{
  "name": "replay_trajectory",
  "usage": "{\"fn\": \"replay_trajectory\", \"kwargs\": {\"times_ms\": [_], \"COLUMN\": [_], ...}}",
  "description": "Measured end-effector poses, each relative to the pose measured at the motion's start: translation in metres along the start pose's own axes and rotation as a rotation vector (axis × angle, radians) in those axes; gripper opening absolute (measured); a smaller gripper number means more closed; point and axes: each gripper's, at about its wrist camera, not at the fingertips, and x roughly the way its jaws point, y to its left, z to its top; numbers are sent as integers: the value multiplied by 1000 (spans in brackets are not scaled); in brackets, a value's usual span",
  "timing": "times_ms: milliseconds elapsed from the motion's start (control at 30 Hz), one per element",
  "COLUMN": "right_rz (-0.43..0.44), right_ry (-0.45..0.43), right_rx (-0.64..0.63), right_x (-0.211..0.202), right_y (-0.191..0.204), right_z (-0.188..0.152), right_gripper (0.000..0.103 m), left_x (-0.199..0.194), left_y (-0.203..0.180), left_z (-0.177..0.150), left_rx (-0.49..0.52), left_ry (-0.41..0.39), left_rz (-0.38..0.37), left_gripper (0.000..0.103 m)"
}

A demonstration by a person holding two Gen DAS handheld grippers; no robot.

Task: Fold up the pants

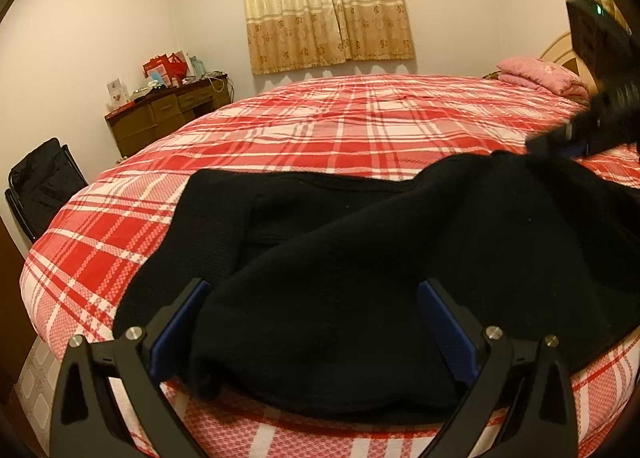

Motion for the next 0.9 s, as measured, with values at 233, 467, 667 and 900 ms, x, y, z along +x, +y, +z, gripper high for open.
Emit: {"fn": "replay_trajectory", "kwargs": {"times_ms": [233, 467, 667, 900], "right_rz": [-562, -920, -989, -1013], "right_ry": [-252, -307, -175, -35], "right_rx": [134, 510, 730, 727], "right_x": [-78, -214, -243, -227], "right_y": [-43, -177, -272, -293], "right_z": [-6, -47, -78, -78], "right_gripper": [46, 59, 59, 59], "left_x": [-1, -22, 18, 15], "left_y": [2, 4, 5, -4], "left_z": [10, 41, 27, 21], "left_rx": [16, -29, -99, -25], "left_ry": [35, -30, 115, 84], "left_rz": [-13, -52, -31, 11], "left_gripper": [103, 103, 103, 103]}}
